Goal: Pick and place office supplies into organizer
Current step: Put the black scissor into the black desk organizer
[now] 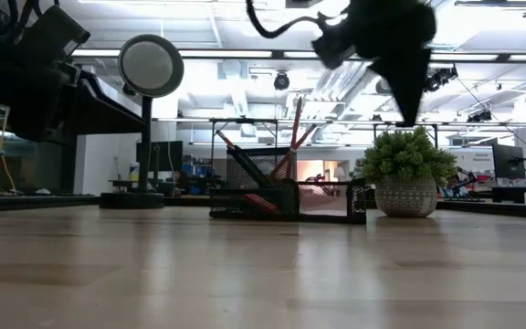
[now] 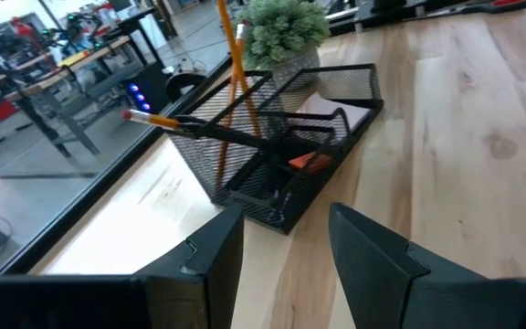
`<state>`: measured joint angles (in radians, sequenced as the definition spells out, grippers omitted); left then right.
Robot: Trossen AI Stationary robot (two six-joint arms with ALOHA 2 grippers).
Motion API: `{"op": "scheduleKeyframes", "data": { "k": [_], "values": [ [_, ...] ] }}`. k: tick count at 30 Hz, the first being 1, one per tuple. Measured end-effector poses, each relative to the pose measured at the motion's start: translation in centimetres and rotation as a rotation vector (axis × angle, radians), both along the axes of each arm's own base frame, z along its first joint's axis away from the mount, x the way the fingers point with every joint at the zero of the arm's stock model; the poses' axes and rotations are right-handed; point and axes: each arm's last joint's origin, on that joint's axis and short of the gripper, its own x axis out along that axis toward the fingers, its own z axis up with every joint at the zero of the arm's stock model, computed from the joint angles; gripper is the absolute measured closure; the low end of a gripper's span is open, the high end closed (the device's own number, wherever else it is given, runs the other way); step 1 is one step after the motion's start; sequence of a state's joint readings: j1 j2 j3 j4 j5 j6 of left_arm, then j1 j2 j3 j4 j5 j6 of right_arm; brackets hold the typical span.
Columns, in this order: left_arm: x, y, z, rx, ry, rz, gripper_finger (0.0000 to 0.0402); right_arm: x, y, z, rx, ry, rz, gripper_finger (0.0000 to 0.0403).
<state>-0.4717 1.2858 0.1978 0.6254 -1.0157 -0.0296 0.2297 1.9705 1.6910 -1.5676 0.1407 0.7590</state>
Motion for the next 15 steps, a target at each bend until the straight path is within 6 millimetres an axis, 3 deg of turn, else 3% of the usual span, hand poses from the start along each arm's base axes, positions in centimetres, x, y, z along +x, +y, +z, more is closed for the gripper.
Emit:
{"op": "scheduleKeyframes", "data": {
  "k": [6,15],
  "values": [
    [0.0,0.0,0.0,0.000,0.006,-0.012,0.0252,-2.0,3.8,-1.6,0.073,0.087,-0.191,0.0272],
    [0.0,0.0,0.0,0.002,0.008,-0.014,0.0252,-6.9,9.2,-4.8,-0.029,0.223,-0.207,0.0274]
  ]
}}
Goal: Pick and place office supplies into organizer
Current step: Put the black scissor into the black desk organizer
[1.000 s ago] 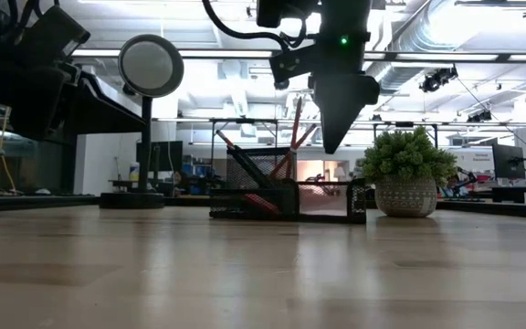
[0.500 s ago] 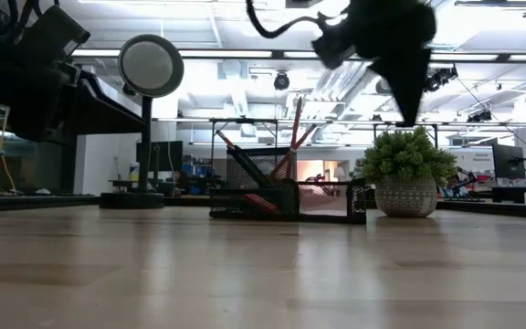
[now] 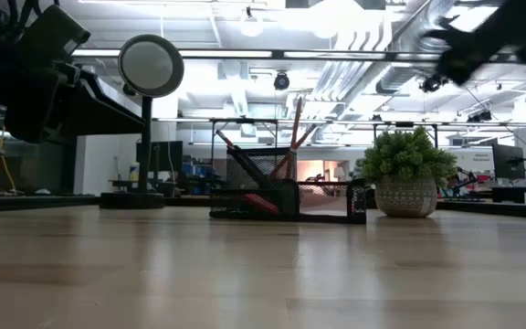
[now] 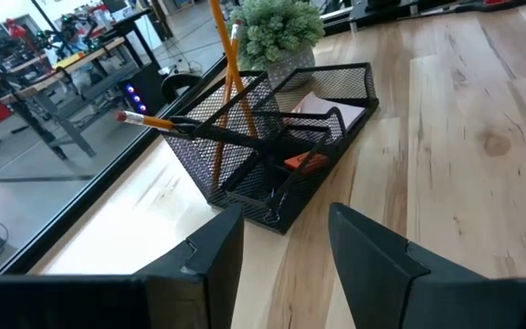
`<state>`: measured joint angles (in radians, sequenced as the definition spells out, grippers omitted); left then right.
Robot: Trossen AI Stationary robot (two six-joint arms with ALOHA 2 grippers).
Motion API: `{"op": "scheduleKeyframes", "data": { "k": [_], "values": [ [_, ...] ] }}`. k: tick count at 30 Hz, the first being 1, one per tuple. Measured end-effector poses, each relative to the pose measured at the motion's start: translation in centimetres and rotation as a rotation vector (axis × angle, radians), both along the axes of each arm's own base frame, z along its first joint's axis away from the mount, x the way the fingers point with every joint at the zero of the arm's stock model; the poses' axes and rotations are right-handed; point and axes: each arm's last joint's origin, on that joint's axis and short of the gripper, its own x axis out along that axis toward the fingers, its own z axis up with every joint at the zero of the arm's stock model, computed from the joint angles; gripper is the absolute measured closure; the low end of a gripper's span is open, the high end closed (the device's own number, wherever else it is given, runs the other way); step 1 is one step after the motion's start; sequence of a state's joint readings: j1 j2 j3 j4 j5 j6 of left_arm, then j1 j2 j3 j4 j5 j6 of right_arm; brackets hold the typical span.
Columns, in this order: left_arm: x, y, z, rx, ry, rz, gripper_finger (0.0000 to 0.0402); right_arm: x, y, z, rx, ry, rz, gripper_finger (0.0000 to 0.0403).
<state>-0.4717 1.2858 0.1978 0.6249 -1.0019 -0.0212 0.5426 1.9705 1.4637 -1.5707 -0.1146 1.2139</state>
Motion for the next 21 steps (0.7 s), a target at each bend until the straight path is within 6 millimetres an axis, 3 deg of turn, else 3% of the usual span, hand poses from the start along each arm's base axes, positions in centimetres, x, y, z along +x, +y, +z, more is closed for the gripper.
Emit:
{"op": "scheduleKeyframes", "data": {
  "k": [6,12,17,21],
  "values": [
    [0.0,0.0,0.0,0.002,0.001,0.000,0.0252,-3.2,2.3,-1.4,-0.041,0.094,-0.060,0.0275],
    [0.0,0.0,0.0,0.000,0.002,-0.004,0.0252,-6.9,2.8,-0.9,-0.103,0.134,-0.204,0.0275],
    [0.0,0.0,0.0,0.010,0.006,-0.007,0.0252,-9.2,2.6,-0.6,-0.084,-0.012,-0.378,0.0275],
    [0.0,0.0,0.0,0.010,0.007,-0.007,0.0252,-9.4,2.7,-2.2,0.030,-0.114,-0.443,0.0275]
  ]
}}
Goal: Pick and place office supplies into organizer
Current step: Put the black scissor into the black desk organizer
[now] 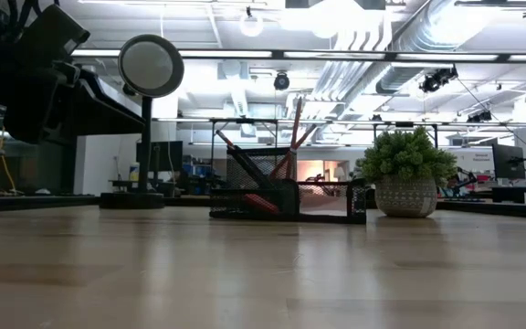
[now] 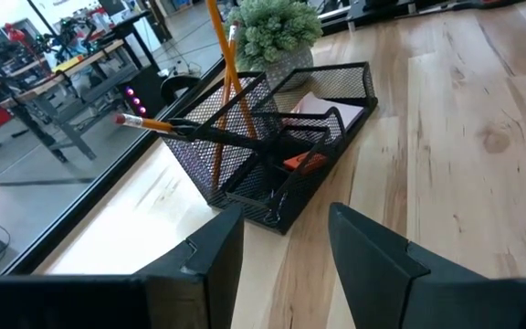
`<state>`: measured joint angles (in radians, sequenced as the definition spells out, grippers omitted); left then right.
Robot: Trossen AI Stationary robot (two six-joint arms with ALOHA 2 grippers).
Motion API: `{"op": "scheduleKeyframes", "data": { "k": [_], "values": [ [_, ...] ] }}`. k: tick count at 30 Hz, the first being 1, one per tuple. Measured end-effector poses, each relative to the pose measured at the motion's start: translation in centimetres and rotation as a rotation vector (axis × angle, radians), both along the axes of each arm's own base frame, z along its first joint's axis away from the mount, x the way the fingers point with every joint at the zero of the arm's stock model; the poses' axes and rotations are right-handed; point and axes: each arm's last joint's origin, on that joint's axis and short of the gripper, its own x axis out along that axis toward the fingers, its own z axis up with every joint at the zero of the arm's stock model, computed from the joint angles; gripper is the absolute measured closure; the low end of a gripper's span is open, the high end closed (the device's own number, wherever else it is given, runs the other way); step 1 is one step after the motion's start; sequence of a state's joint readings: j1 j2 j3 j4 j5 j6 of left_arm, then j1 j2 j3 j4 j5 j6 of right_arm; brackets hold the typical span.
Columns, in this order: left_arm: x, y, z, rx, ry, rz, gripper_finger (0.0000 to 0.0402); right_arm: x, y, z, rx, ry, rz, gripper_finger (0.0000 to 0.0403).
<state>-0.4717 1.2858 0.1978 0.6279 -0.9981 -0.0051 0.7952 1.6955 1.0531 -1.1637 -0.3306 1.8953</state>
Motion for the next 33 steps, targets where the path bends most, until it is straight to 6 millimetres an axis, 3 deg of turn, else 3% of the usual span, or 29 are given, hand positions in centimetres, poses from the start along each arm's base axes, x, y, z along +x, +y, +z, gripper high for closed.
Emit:
{"op": "scheduleKeyframes", "data": {
  "k": [5,18,33],
  "values": [
    [0.0,0.0,0.0,0.001,0.001,0.000,0.0252,-0.5,-0.9,-2.0,0.004,0.006,-0.007,0.0275],
    [0.0,0.0,0.0,0.001,0.001,0.000,0.0252,-1.7,-2.2,-4.1,-0.009,0.045,-0.016,0.0275],
    [0.0,0.0,0.0,0.001,0.001,0.000,0.0252,-1.3,-2.2,-2.8,-0.029,0.018,-0.016,0.0275]
  ]
}}
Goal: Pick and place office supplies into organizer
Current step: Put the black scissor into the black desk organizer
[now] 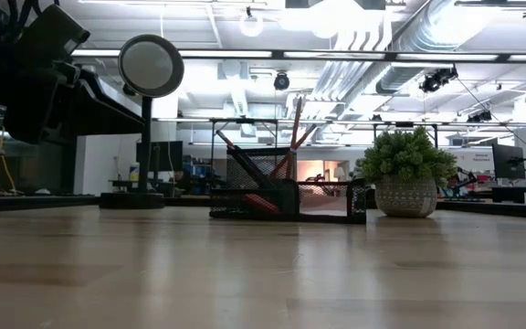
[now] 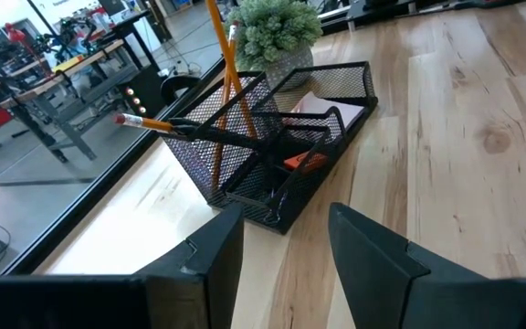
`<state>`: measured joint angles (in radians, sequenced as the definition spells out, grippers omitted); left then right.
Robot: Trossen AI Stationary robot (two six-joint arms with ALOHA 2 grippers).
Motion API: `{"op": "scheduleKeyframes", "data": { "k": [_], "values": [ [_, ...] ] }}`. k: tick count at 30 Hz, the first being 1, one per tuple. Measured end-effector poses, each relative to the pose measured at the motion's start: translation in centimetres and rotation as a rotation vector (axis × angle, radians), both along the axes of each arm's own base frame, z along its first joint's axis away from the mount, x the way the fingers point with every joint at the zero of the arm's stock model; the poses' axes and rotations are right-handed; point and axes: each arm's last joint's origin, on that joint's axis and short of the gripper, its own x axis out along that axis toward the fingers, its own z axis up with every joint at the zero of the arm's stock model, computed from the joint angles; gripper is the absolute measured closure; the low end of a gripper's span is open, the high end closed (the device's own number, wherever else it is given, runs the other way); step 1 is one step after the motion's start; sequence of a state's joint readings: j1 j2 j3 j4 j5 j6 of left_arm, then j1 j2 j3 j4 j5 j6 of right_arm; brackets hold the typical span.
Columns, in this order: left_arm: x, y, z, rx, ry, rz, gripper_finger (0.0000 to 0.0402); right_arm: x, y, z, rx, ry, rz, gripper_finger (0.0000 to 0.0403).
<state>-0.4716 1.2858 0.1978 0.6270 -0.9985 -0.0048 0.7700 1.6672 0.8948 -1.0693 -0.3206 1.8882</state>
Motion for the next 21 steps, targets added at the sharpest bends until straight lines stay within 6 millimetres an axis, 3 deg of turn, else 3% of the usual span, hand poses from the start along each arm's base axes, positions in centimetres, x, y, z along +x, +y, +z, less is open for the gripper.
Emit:
{"op": "scheduleKeyframes", "data": {
  "k": [21],
  "values": [
    [0.01,-0.03,-0.02,-0.005,0.003,-0.011,0.0252,1.06,-0.02,-0.24,-0.008,-0.124,0.012,0.0275]
  ]
}}
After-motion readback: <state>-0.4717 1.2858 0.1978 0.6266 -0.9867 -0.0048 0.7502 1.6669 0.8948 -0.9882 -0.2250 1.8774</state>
